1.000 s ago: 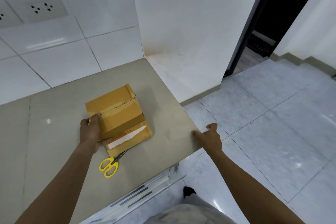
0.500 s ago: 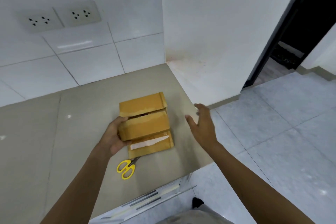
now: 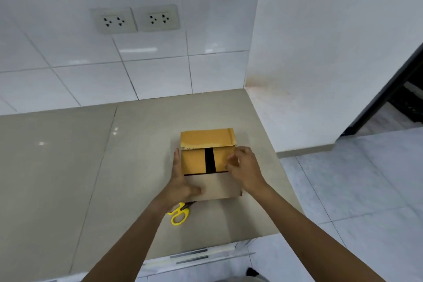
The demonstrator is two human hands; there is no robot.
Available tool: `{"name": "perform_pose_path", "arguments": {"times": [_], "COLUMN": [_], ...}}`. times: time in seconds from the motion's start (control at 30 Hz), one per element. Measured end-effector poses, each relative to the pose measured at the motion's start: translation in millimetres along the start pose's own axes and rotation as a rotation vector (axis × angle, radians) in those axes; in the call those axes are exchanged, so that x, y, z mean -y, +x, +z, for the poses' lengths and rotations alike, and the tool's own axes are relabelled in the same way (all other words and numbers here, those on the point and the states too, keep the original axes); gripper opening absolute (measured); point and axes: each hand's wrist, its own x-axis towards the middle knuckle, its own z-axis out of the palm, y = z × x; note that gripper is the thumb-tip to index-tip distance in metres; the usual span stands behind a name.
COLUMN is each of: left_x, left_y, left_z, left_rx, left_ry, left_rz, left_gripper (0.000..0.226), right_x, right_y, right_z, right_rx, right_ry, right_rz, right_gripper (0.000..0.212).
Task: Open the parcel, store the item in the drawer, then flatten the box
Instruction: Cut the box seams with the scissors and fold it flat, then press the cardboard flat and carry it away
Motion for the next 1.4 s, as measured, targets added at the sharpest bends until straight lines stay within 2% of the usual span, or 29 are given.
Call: {"name": "perform_pose_path", "arguments": {"times": [0.13,0.23,0.37,0.4,0.47,0.6,0.7,0.77,0.87,0.97,1.03,1.13,1.23,1.3,1.4], "left_x": [12,12,-3,-9,-20,-38,-45,-46,-51,-62,-68,-78,-87,-91,-92], "left_y": [2,5,12,17,28,47,58,64,66,55,43,28,22,19,14], "left_z": [7,7,5,4,3,9,13,12,5,-11,-22,-33,-41,-48,-58], "left_rx": [-0.040,-0.056,-0.156,-0.191,-0.252,-0.254,-0.244,-0.250,-0.243,-0.093,-0.010,-0.103,-0.300,-0.375,-0.447], "left_ry": [0.133,0.228,0.208,0.217,0.308,0.403,0.497,0.564,0.479,0.157,0.007,-0.059,-0.072,0.033,0.241], "left_rz": [0.088,0.079,0.006,-0.006,-0.065,-0.136,-0.220,-0.247,-0.285,-0.281,-0.269,-0.162,0.100,0.320,0.527], "left_gripper": [0.131,0.117,0.060,0.057,0.079,0.105,0.124,0.125,0.100,0.053,0.034,0.028,0.037,0.043,0.047], "right_x": [2,6,13,15,18,18,16,13,5,7,12,22,35,42,42], "right_y": [9,21,36,39,43,50,59,65,74,78,81,84,87,89,89], "right_z": [1,5,13,15,18,6,-13,-27,-43,-51,-53,-57,-67,-74,-80], "right_rx": [0.032,0.002,-0.007,-0.008,-0.009,0.008,0.055,0.061,0.097,0.201,0.258,0.221,0.076,0.025,0.001], "right_ry": [-0.372,-0.490,-0.609,-0.644,-0.648,-0.302,0.014,0.156,0.228,0.298,0.352,0.479,0.666,0.806,0.904], "right_rz": [-0.145,-0.133,-0.037,-0.027,-0.020,0.052,0.205,0.295,0.413,0.475,0.469,0.390,0.278,0.239,0.230], "right_gripper": [0.041,0.063,0.095,0.097,0.092,0.069,0.050,0.034,0.029,0.027,0.026,0.028,0.022,0.025,0.028]}}
